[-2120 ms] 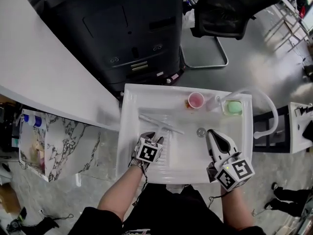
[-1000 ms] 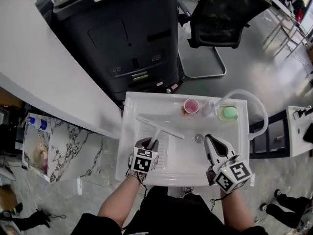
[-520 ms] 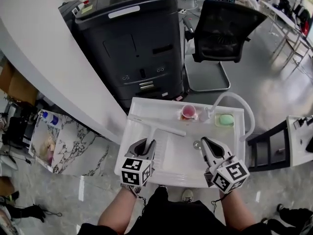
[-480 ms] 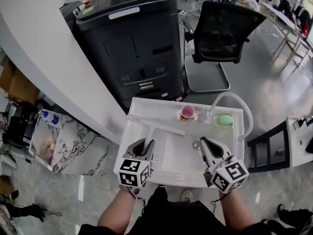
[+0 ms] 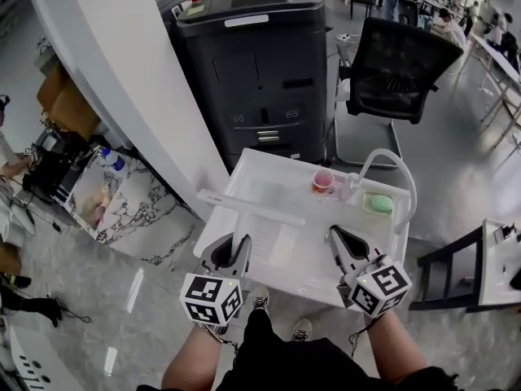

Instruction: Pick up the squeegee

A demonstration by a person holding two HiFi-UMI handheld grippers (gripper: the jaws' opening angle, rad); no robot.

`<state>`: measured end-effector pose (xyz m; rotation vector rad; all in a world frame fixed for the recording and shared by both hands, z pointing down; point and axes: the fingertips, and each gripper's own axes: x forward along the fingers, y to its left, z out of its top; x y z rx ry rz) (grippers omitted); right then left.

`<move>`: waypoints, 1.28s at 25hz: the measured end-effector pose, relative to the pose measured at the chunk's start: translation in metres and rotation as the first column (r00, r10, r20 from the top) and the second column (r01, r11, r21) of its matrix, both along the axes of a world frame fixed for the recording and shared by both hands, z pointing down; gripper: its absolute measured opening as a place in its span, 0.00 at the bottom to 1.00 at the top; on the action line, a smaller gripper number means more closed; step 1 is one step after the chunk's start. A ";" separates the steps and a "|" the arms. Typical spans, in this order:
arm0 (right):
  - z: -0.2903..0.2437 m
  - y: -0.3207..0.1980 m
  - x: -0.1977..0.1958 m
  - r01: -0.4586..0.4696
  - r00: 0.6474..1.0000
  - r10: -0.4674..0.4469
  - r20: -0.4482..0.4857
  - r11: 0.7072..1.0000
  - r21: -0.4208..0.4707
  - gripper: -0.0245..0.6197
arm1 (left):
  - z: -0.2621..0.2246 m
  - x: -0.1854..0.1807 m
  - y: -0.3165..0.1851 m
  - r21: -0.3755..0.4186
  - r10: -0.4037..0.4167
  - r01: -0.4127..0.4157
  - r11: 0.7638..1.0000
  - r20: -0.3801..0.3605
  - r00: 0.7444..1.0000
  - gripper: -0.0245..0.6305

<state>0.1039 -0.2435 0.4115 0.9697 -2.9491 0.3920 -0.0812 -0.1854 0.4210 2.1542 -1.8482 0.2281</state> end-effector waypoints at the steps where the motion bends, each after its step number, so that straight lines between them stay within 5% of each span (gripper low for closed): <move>1: 0.000 0.004 -0.003 0.012 1.000 -0.012 0.004 1.000 -0.005 0.06 | -0.002 -0.001 0.010 0.000 -0.014 0.014 1.000 -0.002 1.000 0.15; 14: -0.001 0.063 -0.079 0.091 0.996 -0.090 0.015 0.996 -0.013 0.06 | -0.016 -0.059 0.092 0.027 -0.072 0.071 0.997 0.018 0.997 0.15; 24: -0.006 0.129 -0.113 -0.075 0.997 0.075 -0.016 0.997 0.001 0.06 | -0.019 -0.101 0.125 0.058 0.096 -0.095 0.994 -0.016 0.995 0.15; 32: 0.000 0.192 -0.097 -0.263 0.963 0.263 -0.050 0.965 0.009 0.06 | -0.012 -0.101 0.151 0.072 0.268 -0.265 0.962 -0.047 0.962 0.15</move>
